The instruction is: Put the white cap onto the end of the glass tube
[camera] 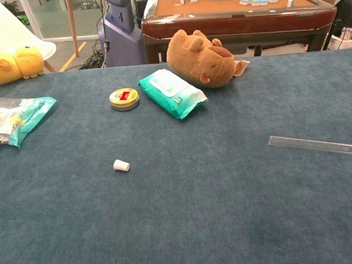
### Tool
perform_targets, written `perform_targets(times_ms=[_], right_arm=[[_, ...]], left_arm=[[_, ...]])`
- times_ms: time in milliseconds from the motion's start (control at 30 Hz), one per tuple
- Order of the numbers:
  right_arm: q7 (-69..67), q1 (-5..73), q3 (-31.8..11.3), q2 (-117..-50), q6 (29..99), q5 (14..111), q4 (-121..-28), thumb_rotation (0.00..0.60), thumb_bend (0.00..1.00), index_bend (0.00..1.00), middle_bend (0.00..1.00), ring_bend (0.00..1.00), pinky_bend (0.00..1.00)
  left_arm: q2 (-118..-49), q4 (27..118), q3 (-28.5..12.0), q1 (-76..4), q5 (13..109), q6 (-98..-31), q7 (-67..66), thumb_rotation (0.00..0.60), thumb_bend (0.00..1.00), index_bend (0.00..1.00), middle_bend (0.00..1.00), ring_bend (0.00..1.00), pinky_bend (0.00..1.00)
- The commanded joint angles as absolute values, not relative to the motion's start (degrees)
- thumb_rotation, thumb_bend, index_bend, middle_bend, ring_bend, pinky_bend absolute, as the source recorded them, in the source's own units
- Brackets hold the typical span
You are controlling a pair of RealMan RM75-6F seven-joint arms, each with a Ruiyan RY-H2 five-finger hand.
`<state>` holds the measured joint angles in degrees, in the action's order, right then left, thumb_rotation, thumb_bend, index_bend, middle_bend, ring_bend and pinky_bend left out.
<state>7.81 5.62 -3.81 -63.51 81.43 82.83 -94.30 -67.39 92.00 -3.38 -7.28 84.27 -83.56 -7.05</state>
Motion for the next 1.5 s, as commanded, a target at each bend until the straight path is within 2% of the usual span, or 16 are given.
perform_targets(times_ms=[33,433,667,733,867,967,1033,1100,1200,1367,1500], right_arm=[[7.8,5.7,-3.8,-63.6,81.2,82.7,-94.2,0.600,0.09,0.16,0.39,0.36,0.45],[7.4,6.2,-4.7,-62.8,81.8,83.0,-95.0,0.600,0.09,0.16,0.39,0.36,0.45],[6.9,7.4,-5.4,-60.6,81.7,84.7,-97.1,0.600,0.09,0.16,0.39,0.36,0.46],[7.4,7.9,-5.8,-60.0,81.6,85.0,-97.6,0.600,0.09,0.16,0.39,0.36,0.46],[8.7,8.8,-6.6,-58.9,81.1,84.6,-99.2,0.600,0.09,0.16,0.40,0.36,0.46],[9.8,9.2,-7.0,-58.2,80.8,84.2,-100.4,0.600,0.09,0.16,0.41,0.36,0.45],[10.5,9.5,-7.2,-57.8,80.6,83.9,-101.1,0.600,0.09,0.16,0.42,0.36,0.45],[10.8,9.6,-7.4,-57.4,80.6,83.6,-101.7,0.600,0.09,0.16,0.43,0.36,0.46],[11.1,9.8,-7.7,-57.1,80.5,83.1,-102.1,0.600,0.09,0.16,0.44,0.37,0.46],[11.3,10.3,-7.7,-57.5,79.9,82.4,-101.9,0.600,0.09,0.16,0.47,0.37,0.46],[11.6,10.8,-7.7,-57.9,78.6,81.2,-101.5,0.600,0.09,0.16,0.47,0.37,0.46]], left_arm=[[-67.3,92.1,-3.3,-7.4,84.2,-83.3,-7.2,0.600,0.27,0.15,0.20,0.22,0.25],[-67.0,91.1,-3.5,-8.5,86.0,-83.2,-5.4,0.600,0.27,0.15,0.20,0.23,0.25],[-65.9,90.7,-3.3,-11.2,88.7,-80.4,-3.8,0.600,0.27,0.17,0.27,0.31,0.28],[-65.3,90.4,-3.3,-13.2,89.8,-78.1,-2.5,0.600,0.27,0.18,0.29,0.33,0.32],[-64.4,89.4,-3.6,-17.3,91.2,-73.0,0.2,0.600,0.27,0.19,0.39,0.42,0.51],[-64.3,88.5,-4.0,-20.6,91.8,-69.0,2.3,0.600,0.28,0.20,0.54,0.55,0.72],[-64.4,88.2,-4.0,-23.0,92.4,-66.2,3.8,0.600,0.31,0.21,0.63,0.65,0.82],[-64.5,87.9,-3.9,-25.0,92.8,-63.6,5.5,0.600,0.39,0.23,0.75,0.78,0.92],[-64.8,86.8,-3.5,-28.3,93.6,-59.4,9.2,0.600,0.51,0.28,0.88,0.89,0.99],[-65.3,86.1,-3.0,-32.8,92.8,-52.6,11.7,0.600,0.61,0.29,0.95,0.95,1.00],[-65.9,86.6,-2.6,-35.7,91.8,-48.2,11.3,0.522,0.64,0.29,0.98,0.99,1.00]])
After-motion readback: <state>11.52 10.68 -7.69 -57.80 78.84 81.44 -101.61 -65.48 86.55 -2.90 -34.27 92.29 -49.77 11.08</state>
